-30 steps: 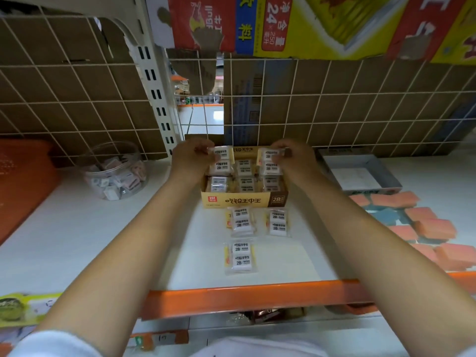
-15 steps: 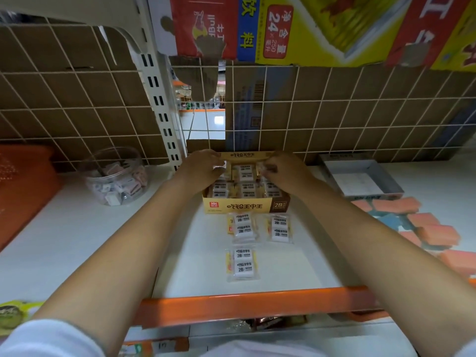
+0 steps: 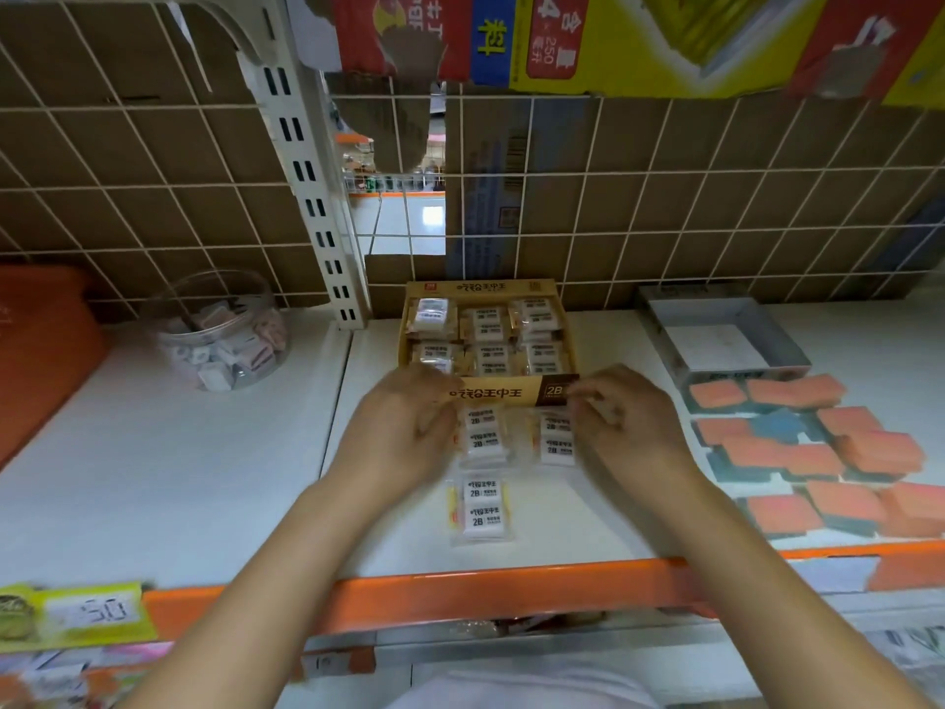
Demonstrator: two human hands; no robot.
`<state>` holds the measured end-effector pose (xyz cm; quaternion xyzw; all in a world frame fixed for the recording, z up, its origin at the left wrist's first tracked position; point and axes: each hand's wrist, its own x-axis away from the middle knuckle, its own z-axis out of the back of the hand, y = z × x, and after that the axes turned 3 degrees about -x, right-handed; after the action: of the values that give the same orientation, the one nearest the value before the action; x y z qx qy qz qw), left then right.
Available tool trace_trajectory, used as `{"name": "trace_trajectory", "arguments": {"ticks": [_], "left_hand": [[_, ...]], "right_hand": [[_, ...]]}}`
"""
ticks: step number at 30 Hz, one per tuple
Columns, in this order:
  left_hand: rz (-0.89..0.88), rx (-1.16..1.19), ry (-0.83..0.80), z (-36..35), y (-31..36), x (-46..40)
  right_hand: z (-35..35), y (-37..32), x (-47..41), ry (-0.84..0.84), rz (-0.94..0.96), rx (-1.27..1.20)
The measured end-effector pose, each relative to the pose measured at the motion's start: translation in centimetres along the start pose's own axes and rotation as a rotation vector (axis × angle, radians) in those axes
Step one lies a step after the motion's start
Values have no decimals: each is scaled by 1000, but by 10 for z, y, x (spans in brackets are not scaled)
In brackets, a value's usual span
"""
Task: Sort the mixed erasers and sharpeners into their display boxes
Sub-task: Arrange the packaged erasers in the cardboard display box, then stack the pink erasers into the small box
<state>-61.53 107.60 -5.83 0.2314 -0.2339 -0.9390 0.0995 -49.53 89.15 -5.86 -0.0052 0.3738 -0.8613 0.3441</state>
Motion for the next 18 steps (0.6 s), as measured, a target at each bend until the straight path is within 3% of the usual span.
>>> {"name": "trace_trajectory", "arguments": {"ticks": [4,10,12,18], "left_hand": [[90,51,-158,-17,-3,15],[152,85,-265,-23,-3,10],[204,156,-257,-21,-2,10],[274,311,-127,-18,7,16]], "right_hand": [[-13,22,19,-95,-64,73],[-11,20,11,-270,-121,197],[-9,20,11,-304,-135,140],[-4,15,23,-202,-145,-249]]}}
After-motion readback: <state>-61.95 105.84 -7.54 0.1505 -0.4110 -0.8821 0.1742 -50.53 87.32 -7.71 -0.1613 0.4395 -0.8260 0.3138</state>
